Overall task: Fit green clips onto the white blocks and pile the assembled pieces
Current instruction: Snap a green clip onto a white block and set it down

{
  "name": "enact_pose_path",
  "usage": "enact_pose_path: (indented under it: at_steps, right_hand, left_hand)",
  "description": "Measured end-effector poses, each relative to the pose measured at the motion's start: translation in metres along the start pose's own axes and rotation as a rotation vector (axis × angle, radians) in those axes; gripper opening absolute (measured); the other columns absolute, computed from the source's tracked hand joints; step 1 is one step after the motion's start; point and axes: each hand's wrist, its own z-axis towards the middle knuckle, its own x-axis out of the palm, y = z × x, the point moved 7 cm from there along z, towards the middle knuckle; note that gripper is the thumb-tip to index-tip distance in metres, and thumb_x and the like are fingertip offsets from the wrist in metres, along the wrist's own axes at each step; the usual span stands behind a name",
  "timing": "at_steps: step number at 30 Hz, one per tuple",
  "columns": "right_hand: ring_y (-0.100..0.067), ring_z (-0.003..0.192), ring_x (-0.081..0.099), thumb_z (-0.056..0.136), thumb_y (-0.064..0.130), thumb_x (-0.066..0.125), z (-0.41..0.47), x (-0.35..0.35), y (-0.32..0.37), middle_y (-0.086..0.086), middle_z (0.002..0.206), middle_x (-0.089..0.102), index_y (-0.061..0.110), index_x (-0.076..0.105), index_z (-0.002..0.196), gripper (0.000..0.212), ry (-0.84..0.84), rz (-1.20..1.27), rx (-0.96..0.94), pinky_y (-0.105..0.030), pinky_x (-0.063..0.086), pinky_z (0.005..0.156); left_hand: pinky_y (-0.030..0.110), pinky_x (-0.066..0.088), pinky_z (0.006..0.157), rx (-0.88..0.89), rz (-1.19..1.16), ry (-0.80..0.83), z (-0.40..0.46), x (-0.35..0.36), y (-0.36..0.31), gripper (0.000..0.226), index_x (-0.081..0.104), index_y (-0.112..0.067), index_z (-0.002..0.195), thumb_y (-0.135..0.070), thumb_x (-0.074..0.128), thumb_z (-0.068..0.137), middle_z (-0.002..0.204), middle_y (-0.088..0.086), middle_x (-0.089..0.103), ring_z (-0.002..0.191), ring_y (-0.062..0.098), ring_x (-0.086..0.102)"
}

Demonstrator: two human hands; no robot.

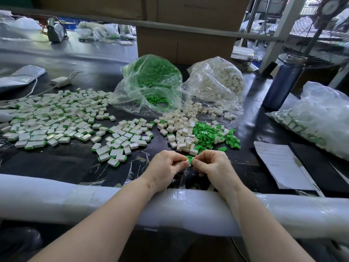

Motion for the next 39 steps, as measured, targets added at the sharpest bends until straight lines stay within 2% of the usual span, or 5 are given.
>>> enact_pose_path:
  at_steps: [13,19,26,31,39]
  right_hand:
    - [0.001,0.043,0.048,0.08,0.001,0.066,-0.0012,0.0003,0.0019,0.01,0.045,0.057,0.013,0.063,0.065,0.02,0.002,-0.039,-0.005,-0.014,0.043,0.047]
    - [0.001,0.045,0.051,0.081,0.001,0.066,-0.0028,0.0008,0.0036,0.009,0.047,0.059,0.01,0.064,0.067,0.017,0.034,-0.033,-0.014,-0.014,0.044,0.049]
    - [-0.002,0.044,0.049,0.081,0.003,0.068,-0.0017,0.0015,0.0017,0.006,0.049,0.06,0.009,0.065,0.068,0.014,0.025,-0.024,0.006,-0.016,0.043,0.048]
    - [0.001,0.046,0.055,0.08,0.001,0.067,-0.0023,0.0042,0.0026,0.007,0.049,0.063,0.011,0.065,0.067,0.017,0.051,-0.039,-0.009,-0.012,0.043,0.049]
    - [-0.002,0.046,0.055,0.076,0.0,0.071,-0.0017,-0.0018,0.0034,0.004,0.051,0.063,0.009,0.066,0.065,0.015,-0.042,0.115,-0.045,-0.014,0.044,0.047]
  left_hand:
    - [0.011,0.04,0.071,0.087,0.13,-0.009,0.0012,0.0013,-0.0046,0.016,0.072,-0.008,0.096,-0.017,0.066,0.085,0.074,-0.013,0.056,0.078,0.009,0.055]
    - [0.01,0.04,0.073,0.08,0.108,0.005,0.0011,0.0017,-0.0045,0.015,0.072,-0.008,0.097,-0.016,0.066,0.085,0.077,-0.01,0.058,0.079,0.008,0.056]
    - [0.021,0.047,0.08,0.016,-0.016,0.018,-0.0004,0.0011,-0.0025,0.013,0.072,-0.006,0.094,-0.012,0.065,0.085,0.084,0.003,0.067,0.079,0.01,0.06]
    - [0.017,0.045,0.079,0.032,0.055,0.017,-0.0001,0.0022,-0.0036,0.016,0.072,-0.006,0.098,-0.014,0.065,0.085,0.086,0.002,0.067,0.083,0.012,0.06]
    - [0.032,0.052,0.084,-0.027,-0.088,-0.016,-0.0004,0.0004,-0.0022,0.013,0.072,-0.013,0.096,-0.014,0.063,0.086,0.088,0.005,0.072,0.082,0.017,0.065]
